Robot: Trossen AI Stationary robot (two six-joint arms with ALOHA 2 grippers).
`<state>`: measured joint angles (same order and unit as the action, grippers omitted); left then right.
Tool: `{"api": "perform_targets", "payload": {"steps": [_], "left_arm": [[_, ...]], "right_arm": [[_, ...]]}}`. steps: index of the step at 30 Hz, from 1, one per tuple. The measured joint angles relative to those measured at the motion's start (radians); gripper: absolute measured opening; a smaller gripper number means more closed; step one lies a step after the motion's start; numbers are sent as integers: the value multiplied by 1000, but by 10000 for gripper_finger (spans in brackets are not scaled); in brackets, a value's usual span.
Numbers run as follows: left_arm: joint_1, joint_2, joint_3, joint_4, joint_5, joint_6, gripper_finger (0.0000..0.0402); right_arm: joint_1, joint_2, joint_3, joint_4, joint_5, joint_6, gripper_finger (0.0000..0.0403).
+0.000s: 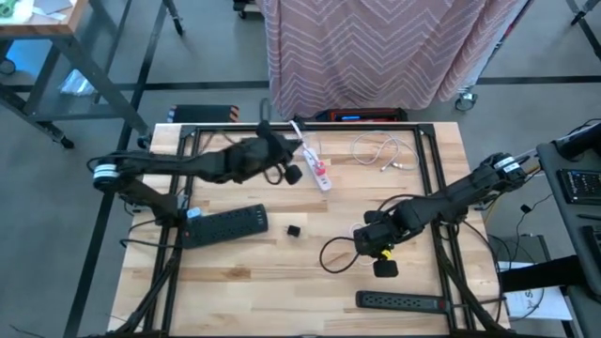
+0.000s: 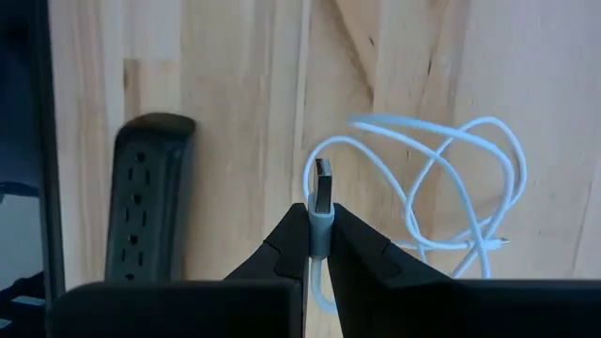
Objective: Insert USB
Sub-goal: Insert the white bottom charger cable to the black charger adapter
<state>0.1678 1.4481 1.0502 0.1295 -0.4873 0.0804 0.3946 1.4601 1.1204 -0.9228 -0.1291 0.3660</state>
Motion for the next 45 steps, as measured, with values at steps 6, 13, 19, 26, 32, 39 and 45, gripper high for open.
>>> {"api": "perform_targets", "payload": {"steps": [6,13,19,26,32,39,45], "left_arm": [[117,134,0,3,-1,4,13],[226,134,2,25,27,7,66],[271,56,3,-96,91,56,154],[226,-122,3,-389,184,83,238],[97,-246,-83,-380,543,-46,257],[-120,-295,-351,-61,551,-39,239],[-171,-201,-492,162,474,-154,237]], "right_arm": [[0,0,22,1,-1,0,14],[-5,0,23,1,-2,-36,14],[-30,0,23,43,-1,-89,14],[-70,0,23,199,1,-270,14],[-81,0,22,357,92,-402,14],[-42,0,21,503,213,-598,14],[-46,0,20,494,222,-536,14]]}}
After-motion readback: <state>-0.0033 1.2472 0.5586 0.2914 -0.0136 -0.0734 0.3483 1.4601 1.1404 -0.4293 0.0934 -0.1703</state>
